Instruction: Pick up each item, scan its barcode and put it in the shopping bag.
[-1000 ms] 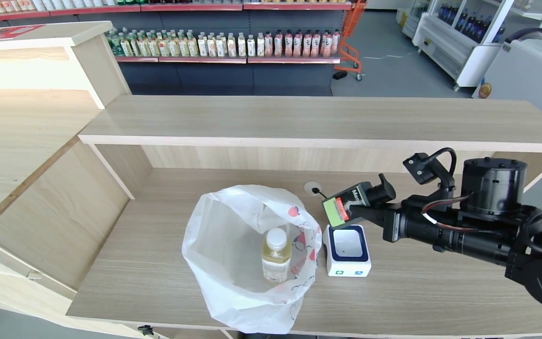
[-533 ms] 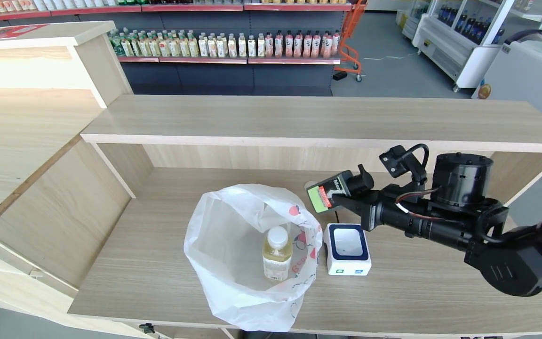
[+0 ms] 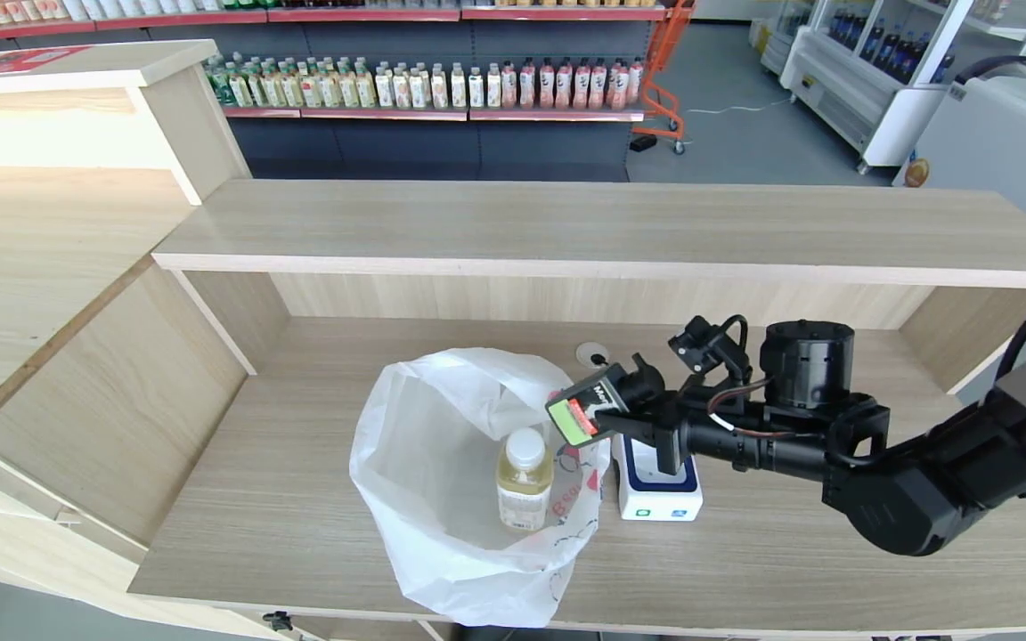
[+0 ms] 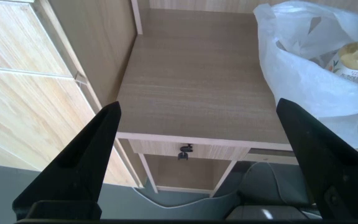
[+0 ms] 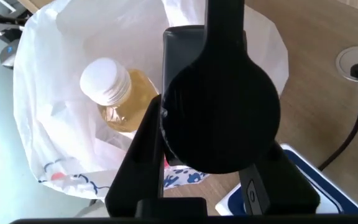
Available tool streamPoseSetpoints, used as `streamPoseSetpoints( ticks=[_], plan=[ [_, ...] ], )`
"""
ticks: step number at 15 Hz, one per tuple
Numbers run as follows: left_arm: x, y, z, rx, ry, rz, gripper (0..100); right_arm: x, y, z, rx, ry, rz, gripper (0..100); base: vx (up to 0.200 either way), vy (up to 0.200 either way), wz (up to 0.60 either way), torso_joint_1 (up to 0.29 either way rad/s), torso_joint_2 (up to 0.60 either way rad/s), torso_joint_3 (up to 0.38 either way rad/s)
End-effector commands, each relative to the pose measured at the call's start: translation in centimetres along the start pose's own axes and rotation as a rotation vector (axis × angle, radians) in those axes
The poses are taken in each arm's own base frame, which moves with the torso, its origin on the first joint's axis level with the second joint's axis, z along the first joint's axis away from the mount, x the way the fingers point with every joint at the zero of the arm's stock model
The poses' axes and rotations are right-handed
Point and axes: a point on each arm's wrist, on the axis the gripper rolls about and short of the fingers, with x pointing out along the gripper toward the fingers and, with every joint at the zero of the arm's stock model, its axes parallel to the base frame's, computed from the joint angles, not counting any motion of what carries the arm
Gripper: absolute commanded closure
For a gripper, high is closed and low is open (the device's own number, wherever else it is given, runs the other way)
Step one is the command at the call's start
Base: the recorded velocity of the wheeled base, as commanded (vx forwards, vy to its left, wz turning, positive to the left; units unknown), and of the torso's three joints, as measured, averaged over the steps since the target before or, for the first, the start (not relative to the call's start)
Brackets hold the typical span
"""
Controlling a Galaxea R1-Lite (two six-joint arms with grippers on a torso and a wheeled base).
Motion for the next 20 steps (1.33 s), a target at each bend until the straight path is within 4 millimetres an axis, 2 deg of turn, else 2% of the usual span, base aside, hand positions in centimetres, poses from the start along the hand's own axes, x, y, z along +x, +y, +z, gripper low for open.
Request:
streamPoseSetpoints(
  ticks=[1,4,7,11,20],
  plan=[
    [0.0,0.0,0.0,0.000,0.000,0.001,0,1.0,-0.8,-1.3,0.007,0.018,0.047,100,0.000,0.000,0.00,0.000,0.00,0.000],
    [0.0,0.0,0.0,0.000,0.000,0.001,0,1.2,-1.9,-2.1,0.018,0.028,0.040,100,0.000,0.000,0.00,0.000,0.00,0.000],
    [0.0,0.0,0.0,0.000,0.000,0.001,0,1.3,-2.8,-3.8,-0.033,0.071,0.021,100,0.000,0.000,0.00,0.000,0.00,0.000],
    [0.0,0.0,0.0,0.000,0.000,0.001,0,2.0,-3.0,-4.9,-0.072,0.090,0.033,100,0.000,0.000,0.00,0.000,0.00,0.000],
    [0.0,0.0,0.0,0.000,0.000,0.001,0,3.1,-2.6,-5.5,-0.073,0.103,0.058,100,0.000,0.000,0.00,0.000,0.00,0.000]
  ],
)
